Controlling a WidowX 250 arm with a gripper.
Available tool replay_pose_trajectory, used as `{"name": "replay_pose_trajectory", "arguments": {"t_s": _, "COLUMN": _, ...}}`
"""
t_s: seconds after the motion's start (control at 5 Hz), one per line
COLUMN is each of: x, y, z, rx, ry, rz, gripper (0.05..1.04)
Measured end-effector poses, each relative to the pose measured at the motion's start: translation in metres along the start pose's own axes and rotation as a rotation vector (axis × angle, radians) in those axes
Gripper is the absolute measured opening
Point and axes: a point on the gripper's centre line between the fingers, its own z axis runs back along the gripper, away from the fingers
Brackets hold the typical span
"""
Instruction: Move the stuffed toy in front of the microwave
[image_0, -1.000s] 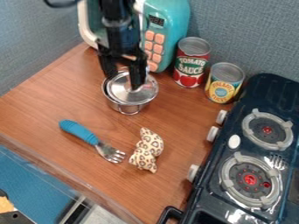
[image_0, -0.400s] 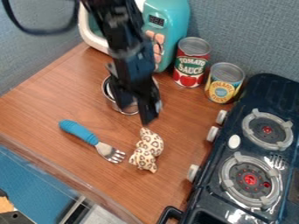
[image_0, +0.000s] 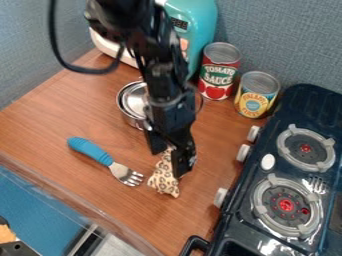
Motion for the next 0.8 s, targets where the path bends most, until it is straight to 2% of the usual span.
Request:
{"name": "replay_pose_trajectory", "arguments": {"t_s": 0.4, "x": -0.004, "y": 0.006, "z": -0.032, "rx": -0.006, "ry": 0.104, "rz": 0.000, "gripper": 0.963}}
{"name": "replay_pose_trajectory", "arguments": {"t_s": 0.6, "x": -0.004, "y": 0.009, "z": -0.034, "rx": 0.012, "ry": 0.101, "rz": 0.010, "gripper": 0.705}}
{"name": "replay_pose_trajectory", "arguments": {"t_s": 0.8, "x": -0.004, "y": 0.010, "z": -0.035, "rx": 0.016, "ry": 0.103, "rz": 0.016, "gripper": 0.538}}
